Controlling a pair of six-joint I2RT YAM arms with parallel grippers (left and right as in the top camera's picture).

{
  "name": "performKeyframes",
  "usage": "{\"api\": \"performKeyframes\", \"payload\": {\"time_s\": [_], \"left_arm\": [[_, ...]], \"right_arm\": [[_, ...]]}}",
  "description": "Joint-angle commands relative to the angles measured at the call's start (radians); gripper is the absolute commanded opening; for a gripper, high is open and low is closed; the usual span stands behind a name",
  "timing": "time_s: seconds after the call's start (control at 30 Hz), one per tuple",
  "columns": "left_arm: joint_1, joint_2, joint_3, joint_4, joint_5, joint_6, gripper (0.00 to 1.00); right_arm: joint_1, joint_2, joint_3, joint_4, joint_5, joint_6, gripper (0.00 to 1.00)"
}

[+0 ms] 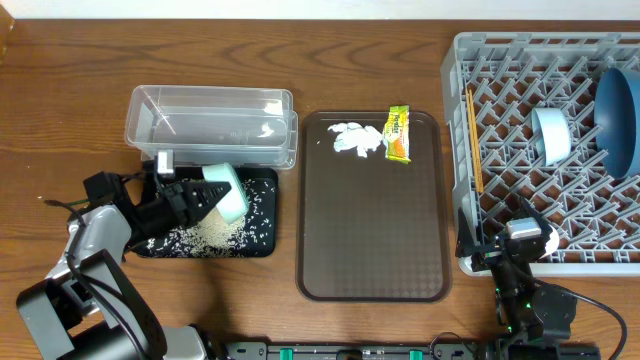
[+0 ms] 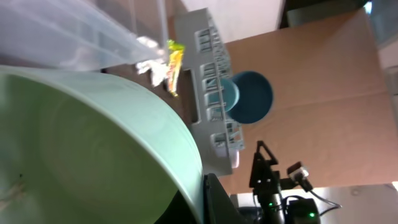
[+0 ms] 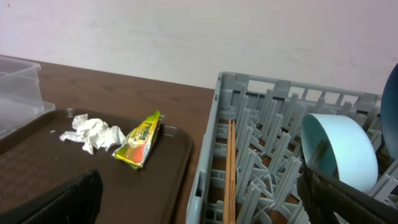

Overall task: Sort waste into correct bins and load items into the dishwasher rack
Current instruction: 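Tip the white plate over the black tray to dump the rice, then carry the emptied plate with the left gripper over to the dish rack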

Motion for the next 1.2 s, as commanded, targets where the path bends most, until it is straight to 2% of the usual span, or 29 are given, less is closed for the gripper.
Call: {"api": "performKeyframes", "payload": {"time_s": [0.0, 0.03, 0.2, 0.27, 0.33, 0.4, 0.47, 0.77, 0.9, 1.0, 1.1, 1.17], "left_arm": [[-0.016, -0.004, -0.001, -0.035, 0.041, 0.031, 0.06], [-0.028, -0.004, 0.000, -0.034, 0.096, 0.031, 0.06], [-0.117, -0.030, 0.027, -0.030, 0.075, 0.002, 0.06], [-0.138, -0.047, 0.032, -0.016, -0.025, -0.009, 0.06], [-0.142, -0.058, 0.032, -0.003, -0.155, -0.094, 0.06], [-0.142, -0.064, 0.032, -0.010, -0.096, -0.115, 0.06], [-0.142, -0.064, 0.032, 0.006, 0.087, -0.068, 0.06], [-0.169, -0.081, 0.069, 0.135, 0.090, -0.241, 0.06], [-0.257, -0.103, 0.106, 0.298, -0.037, -0.453, 0.06], [-0.361, -0.108, 0.121, 0.580, -0.156, -0.718, 0.06], [-0.480, -0.098, 0.121, 0.963, -0.240, -1.002, 0.06], [-0.555, -0.084, 0.121, 1.163, -0.300, -1.129, 0.06]], "right_arm": [[-0.011, -0.004, -0.004, 0.000, -0.005, -0.006, 0.99], [-0.011, -0.004, -0.004, 0.000, -0.005, -0.005, 0.99], [-0.011, -0.004, -0.004, 0.000, -0.004, -0.005, 0.99], [-0.011, -0.004, -0.004, 0.000, -0.005, -0.005, 0.99], [-0.011, -0.004, -0.004, 0.000, -0.005, -0.006, 0.99], [-0.011, -0.004, -0.004, 0.000, -0.005, -0.006, 0.99], [-0.011, -0.004, -0.004, 0.000, -0.004, -0.005, 0.99], [-0.011, -0.004, -0.004, 0.000, -0.005, -0.005, 0.99], [-0.011, -0.004, -0.004, 0.000, -0.005, -0.005, 0.99], [-0.011, -0.004, -0.004, 0.000, -0.005, -0.006, 0.99], [-0.011, -0.004, -0.004, 0.000, -0.005, -0.006, 0.99], [-0.011, -0.004, -0.004, 0.000, -0.004, -0.006, 0.99]]}}
